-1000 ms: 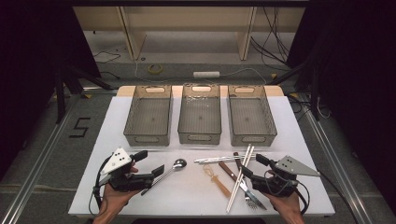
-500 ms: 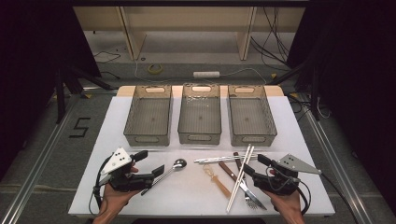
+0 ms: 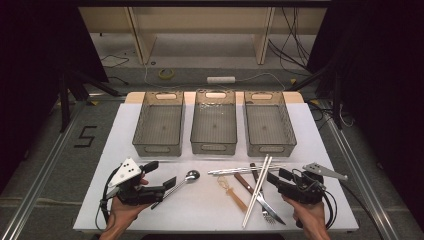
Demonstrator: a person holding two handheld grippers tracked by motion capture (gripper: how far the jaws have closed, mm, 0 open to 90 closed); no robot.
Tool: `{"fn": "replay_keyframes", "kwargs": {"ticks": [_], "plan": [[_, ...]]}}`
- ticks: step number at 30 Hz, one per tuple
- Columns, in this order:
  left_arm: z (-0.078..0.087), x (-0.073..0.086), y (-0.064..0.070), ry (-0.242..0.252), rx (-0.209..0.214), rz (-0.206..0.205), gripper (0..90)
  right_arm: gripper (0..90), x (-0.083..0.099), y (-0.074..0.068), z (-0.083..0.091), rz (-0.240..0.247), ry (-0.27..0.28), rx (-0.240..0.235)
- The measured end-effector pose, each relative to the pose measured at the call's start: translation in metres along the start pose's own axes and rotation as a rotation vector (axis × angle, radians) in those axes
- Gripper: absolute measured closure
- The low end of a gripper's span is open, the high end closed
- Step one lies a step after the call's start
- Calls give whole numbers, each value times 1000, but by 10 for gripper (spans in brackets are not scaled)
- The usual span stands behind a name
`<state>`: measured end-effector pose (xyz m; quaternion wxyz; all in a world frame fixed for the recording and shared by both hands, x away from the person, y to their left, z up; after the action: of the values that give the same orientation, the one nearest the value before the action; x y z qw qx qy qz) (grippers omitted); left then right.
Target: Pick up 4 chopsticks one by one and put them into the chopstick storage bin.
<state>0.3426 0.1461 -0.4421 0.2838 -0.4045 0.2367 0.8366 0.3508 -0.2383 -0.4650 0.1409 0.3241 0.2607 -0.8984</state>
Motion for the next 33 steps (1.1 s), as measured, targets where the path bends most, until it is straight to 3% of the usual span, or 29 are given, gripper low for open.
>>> {"fn": "replay_keyframes", "kwargs": {"ticks": [5,12,21,33], "plan": [[0,0,1,2,-2,-1,156,466,4,13,-8,-102,-52,-12],[-1,0,2,-3,-4,-16,156,479,5,23,-19,-154,-109,-6],[-1,-1,4,-1,-2,-23,156,493,2,28,-39,-140,-186,58],[-1,-1,4,-2,-1,-27,156,562,-3,31,-59,-166,-226,77]]}}
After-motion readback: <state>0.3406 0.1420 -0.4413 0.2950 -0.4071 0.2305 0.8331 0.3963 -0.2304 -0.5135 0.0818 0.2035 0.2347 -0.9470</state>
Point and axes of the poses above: each handheld gripper's, and its own axes: z roughly backward along the jaws, x roughly out of its underside, y roughly to its right, the point moved 6 cm from there along -z, roughly forward along the jaws, and after that the axes turned 15 degrees about -y, right-handed, at the moved point
